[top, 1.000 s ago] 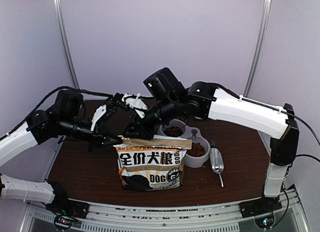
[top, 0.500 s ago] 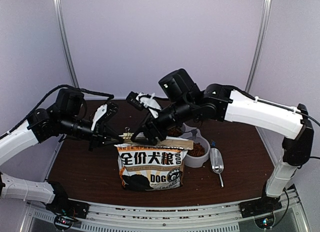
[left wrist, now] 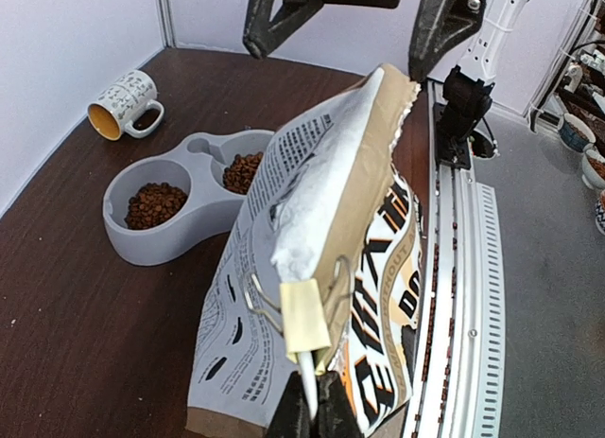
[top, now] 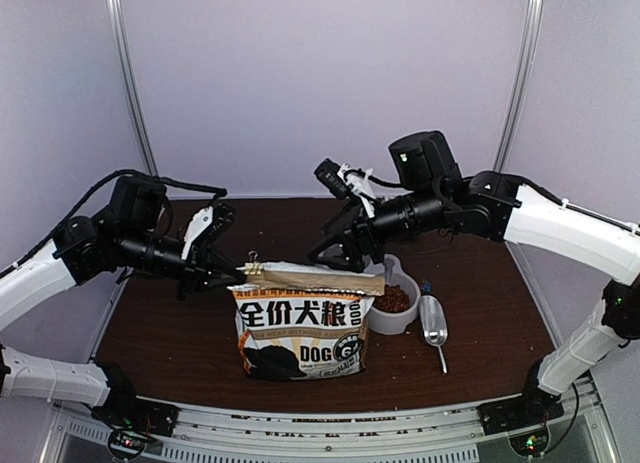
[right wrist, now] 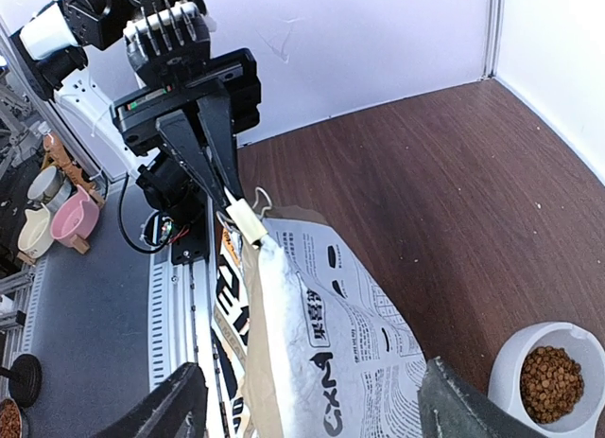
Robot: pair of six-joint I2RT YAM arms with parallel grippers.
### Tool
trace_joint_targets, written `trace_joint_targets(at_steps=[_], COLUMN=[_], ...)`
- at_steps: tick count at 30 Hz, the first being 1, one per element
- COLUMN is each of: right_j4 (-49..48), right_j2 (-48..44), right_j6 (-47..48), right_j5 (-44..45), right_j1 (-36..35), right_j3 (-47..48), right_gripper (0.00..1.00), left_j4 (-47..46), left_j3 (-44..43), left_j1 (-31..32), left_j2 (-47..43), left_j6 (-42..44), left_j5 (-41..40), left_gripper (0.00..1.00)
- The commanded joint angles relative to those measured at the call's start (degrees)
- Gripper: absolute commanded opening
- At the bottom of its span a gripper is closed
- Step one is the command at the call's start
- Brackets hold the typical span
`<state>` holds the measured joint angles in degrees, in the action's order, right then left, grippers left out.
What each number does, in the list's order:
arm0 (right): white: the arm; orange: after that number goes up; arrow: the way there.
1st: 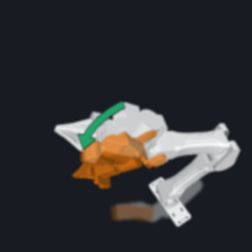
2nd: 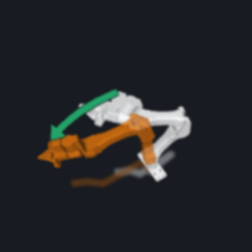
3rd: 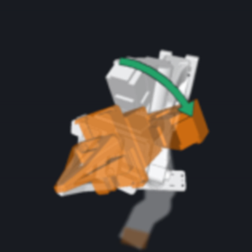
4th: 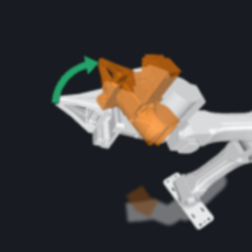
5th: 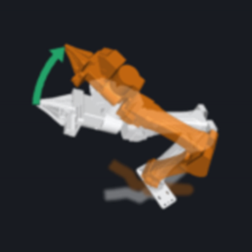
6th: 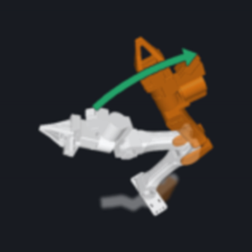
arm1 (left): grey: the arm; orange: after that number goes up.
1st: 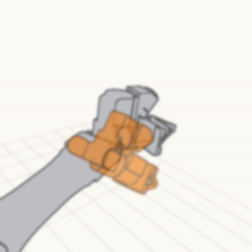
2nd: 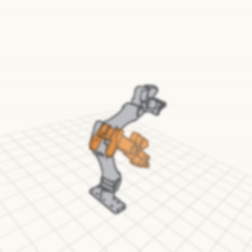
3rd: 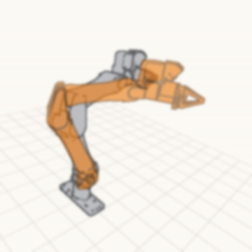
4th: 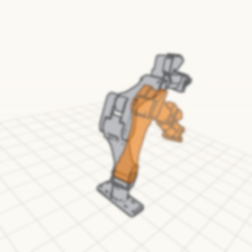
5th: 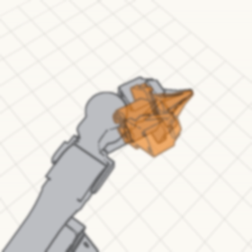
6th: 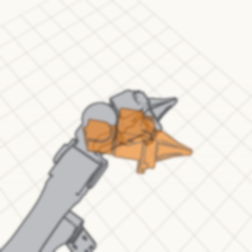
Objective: Serve the pet food
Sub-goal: Adjust the clamp on the pet food bag.
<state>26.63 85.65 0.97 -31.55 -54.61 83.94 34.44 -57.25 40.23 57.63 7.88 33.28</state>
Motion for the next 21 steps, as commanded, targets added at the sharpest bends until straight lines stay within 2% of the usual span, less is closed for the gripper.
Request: trace_joint_targets(at_steps=[1, 13, 21], right_j4=[-4.3, 4.6, 6.1], right_j2=[0.8, 8.5, 16.4], right_j6=[-0.5, 1.7, 1.2], right_j5=[-2.1, -5.1, -6.5], right_j1=[0.0, -0.2, -4.5], right_j3=[-1.3, 7.8, 15.5], right_gripper=[0.78, 0.77, 0.76], left_j4=[-11.7, -14.0, -14.9], left_j3=[-1.8, -1.2, 0.2], left_j1=[-2.0, -2.9, -2.9], left_j2=[-4.5, -6.5, -6.5], left_j6=[0.4, -2.6, -3.4], left_j5=[2.0, 6.2, 5.9], left_gripper=[0.00, 0.00, 0.00])
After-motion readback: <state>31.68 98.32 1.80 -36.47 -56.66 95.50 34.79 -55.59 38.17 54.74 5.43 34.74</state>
